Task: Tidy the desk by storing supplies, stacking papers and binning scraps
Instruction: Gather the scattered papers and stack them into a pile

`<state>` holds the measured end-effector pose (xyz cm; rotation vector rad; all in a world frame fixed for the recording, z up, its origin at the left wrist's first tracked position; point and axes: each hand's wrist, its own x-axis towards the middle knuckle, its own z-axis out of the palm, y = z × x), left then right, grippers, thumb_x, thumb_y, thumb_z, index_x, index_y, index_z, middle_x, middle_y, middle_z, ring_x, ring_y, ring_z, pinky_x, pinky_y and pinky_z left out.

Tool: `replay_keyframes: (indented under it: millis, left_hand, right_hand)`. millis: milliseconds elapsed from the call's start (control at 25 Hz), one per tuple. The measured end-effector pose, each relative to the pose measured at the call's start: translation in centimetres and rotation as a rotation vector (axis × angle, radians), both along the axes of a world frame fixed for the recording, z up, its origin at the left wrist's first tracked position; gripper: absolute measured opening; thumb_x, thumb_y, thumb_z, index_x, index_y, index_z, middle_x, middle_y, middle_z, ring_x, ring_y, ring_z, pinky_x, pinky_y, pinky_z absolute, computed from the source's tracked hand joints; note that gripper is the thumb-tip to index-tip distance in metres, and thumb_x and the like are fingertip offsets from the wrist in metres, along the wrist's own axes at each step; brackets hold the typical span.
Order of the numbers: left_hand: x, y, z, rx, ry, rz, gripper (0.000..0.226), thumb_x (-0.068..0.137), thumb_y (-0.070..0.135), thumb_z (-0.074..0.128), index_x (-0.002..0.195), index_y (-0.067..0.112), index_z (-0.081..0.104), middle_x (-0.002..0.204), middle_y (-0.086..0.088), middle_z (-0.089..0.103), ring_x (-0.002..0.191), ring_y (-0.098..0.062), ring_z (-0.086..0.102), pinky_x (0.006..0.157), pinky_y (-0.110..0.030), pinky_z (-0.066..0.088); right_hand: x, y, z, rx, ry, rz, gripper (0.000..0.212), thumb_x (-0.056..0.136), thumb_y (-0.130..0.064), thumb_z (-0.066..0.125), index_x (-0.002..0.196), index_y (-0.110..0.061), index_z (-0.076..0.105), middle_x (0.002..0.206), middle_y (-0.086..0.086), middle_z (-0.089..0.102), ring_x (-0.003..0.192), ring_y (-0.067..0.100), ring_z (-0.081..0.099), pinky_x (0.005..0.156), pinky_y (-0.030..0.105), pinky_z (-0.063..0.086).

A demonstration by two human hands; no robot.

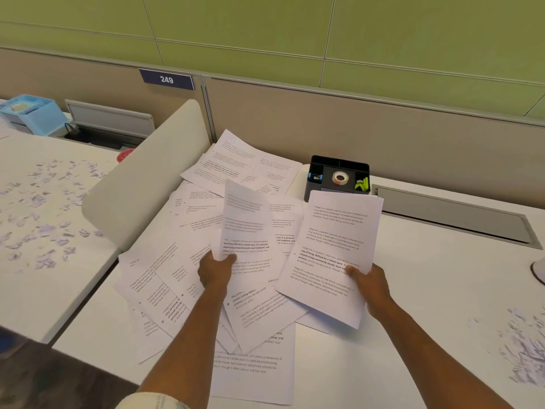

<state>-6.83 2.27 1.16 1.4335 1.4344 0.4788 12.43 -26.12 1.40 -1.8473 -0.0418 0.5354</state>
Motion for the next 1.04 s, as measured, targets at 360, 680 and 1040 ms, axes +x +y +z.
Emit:
replay_keyframes:
  millis: [360,680,1040]
  left_hand:
    - [1.8,4.6,7.8,-0.026,-0.466,-0.29,0.034,0.08,0.02,0.083,0.111,0.019,0.071,0.104,0.001,0.078,0.094,-0.024,0.075,0.078,-0.042,0.062]
    - [2.8,6.3,13.7,-0.031,-0.622,-0.547,0.054,0.063,0.038,0.087,0.111,0.02,0.072,0.113,-0.006,0.075,0.101,-0.025,0.073,0.079,-0.04,0.06]
    - [2.6,7.1,13.4,-0.234,-0.722,-0.649,0.054,0.08,0.026,0.078,0.131,0.017,0.063,0.129,-0.013,0.067,0.115,-0.033,0.067,0.085,-0.049,0.057]
  right_hand:
    - [1.7,-1.2,1.5,0.04,-0.025,-0.092,0.031,0.089,-0.015,0.069,0.12,-0.009,0.064,0.11,0.015,0.071,0.094,0.038,0.069,0.089,0.057,0.055]
    - [3.0,-2.0,3.7,0.091,-0.116,-0.234,0.032,0.091,-0.02,0.068,0.12,-0.008,0.063,0.115,0.016,0.07,0.096,0.038,0.067,0.09,0.056,0.055]
    - [2.7,-3.1,4.3,0.192,-0.107,-0.319,0.031,0.089,-0.019,0.07,0.118,-0.011,0.062,0.114,0.014,0.07,0.096,0.035,0.067,0.09,0.052,0.055]
